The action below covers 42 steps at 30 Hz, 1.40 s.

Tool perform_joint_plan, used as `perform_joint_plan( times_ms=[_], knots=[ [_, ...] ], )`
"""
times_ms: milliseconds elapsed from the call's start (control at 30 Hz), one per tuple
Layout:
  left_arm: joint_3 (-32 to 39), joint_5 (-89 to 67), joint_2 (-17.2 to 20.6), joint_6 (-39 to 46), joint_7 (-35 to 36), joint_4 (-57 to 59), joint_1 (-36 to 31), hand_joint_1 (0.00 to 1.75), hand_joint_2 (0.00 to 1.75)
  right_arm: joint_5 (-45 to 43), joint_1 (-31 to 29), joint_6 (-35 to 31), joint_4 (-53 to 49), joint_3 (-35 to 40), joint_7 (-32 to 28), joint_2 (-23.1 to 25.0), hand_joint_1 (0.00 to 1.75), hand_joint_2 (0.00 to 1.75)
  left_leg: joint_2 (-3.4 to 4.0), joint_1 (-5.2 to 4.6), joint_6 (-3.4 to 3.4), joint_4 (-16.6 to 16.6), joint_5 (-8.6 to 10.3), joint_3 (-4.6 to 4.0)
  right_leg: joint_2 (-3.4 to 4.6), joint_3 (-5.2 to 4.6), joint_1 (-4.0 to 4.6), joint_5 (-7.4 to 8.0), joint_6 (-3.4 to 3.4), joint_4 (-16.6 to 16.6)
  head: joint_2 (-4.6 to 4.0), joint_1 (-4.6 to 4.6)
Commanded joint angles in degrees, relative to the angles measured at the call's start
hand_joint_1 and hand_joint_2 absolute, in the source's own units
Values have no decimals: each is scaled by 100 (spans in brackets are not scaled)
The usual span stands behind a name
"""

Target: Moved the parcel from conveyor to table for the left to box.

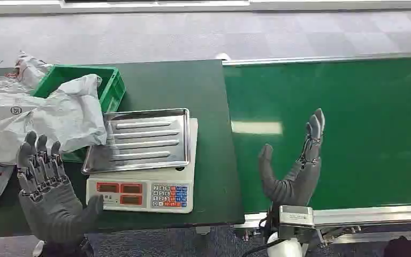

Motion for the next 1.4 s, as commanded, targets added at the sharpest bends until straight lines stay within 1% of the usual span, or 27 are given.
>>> perform_joint_plan(
  times_ms=[33, 267, 300, 467, 567, 633, 700, 733, 767, 800, 900, 1000, 1100, 1200, 1233, 1267, 1400],
  knots=[
    [112, -7, 30, 17, 17, 227, -73, 0, 175, -4, -134, 29, 241, -178, 2, 16, 0, 175, -6, 1, -8, -11, 0, 13, 3, 12, -2, 0, 6, -9, 0, 0],
    [112, -7, 30, 17, 17, 227, -73, 0, 175, -4, -134, 29, 241, -178, 2, 16, 0, 175, -8, 3, -13, -19, 2, 21, 6, 20, 0, 1, 9, -18, 0, 0],
    [112, -7, 30, 17, 17, 227, -73, 0, 175, -4, -134, 29, 241, -178, 2, 16, 0, 175, -5, 2, -8, -10, 0, 10, 5, 11, 0, 0, 6, -9, 0, 0],
    [49, -31, 72, 52, 17, 314, -99, 0, 175, -6, -38, -12, 206, -217, 2, -2, 0, 175, -12, 4, -14, -25, 3, 25, 4, 26, 0, 2, 10, -23, 0, 0],
    [24, -19, 88, 86, 17, 349, -139, 0, 175, -7, -12, -36, 186, -215, 2, -5, 0, 175, -11, 2, -8, -11, 2, 13, -1, 12, -1, -1, 6, -10, 0, 0],
    [-15, -15, 109, 122, 17, 358, -157, 0, 175, 2, -11, -58, 191, -205, 2, -3, 0, 175, -13, 2, -10, -14, 1, 22, -2, 16, 0, -1, 6, -12, 0, 0],
    [-27, -6, 117, 145, 17, 364, -172, 0, 175, -2, -12, -62, 196, -198, 2, -3, 0, 175, -18, 3, -14, -24, 3, 33, -2, 26, -1, 0, 10, -21, 0, 0],
    [-27, -6, 117, 145, 17, 364, -172, 0, 175, -2, -12, -62, 196, -198, 2, -3, 0, 175, -10, 2, -7, -8, 1, 18, -2, 10, 0, -1, 5, -7, 0, 0],
    [-27, -6, 117, 145, 17, 364, -172, 0, 175, -2, -12, -62, 196, -198, 2, -3, 0, 175, -16, 4, -13, -20, 3, 30, -2, 23, 1, 0, 9, -19, 0, 0],
    [-27, -6, 117, 145, 17, 364, -172, 0, 175, -2, -12, -62, 196, -198, 2, -3, 0, 175, -10, 2, -8, -10, 1, 20, -1, 11, 0, -1, 6, -9, 0, 0],
    [-27, -7, 119, 160, 17, 362, -180, 0, 175, -5, -15, -57, 201, -188, 2, -5, 0, 175, -17, 3, -14, -23, 4, 32, -1, 25, 0, 1, 10, -21, 0, 0],
    [-12, -87, 109, 261, 17, 360, -244, 0, 175, 0, -27, -17, 221, -140, 2, 0, 0, 175, -10, 2, -9, -11, 1, 20, 0, 12, 0, 0, 6, -10, 0, 0],
    [11, -89, 95, 288, 17, 344, -219, 0, 175, 1, -80, 1, 261, -130, 2, 21, 0, 175, -17, 5, -16, -27, 5, 34, 1, 27, 1, 3, 10, -25, 0, 0],
    [-8, -81, 99, 274, 17, 293, -132, 0, 175, 5, -140, -10, 284, -173, 2, 39, 0, 175, -5, 1, -8, -9, 0, 16, 4, 10, -1, 0, 5, -7, 0, 0],
    [-12, -85, 100, 270, 17, 309, -151, 0, 175, 9, -142, -15, 279, -183, 2, 44, 0, 175, -3, 3, -15, -24, 1, 32, 13, 24, -1, 2, 10, -21, 0, 0],
    [-11, -77, 96, 266, 17, 324, -169, 0, 175, 12, -141, -14, 277, -187, 2, 43, 0, 175, -3, 2, -10, -12, 0, 18, 7, 15, 0, 0, 6, -10, 0, 0],
    [-5, -76, 97, 258, 17, 370, -233, 0, 175, 12, -131, 3, 279, -191, 2, 33, 0, 175, -11, 3, -11, -16, 3, 20, 2, 19, -1, 2, 8, -15, 0, 0]
  ],
)
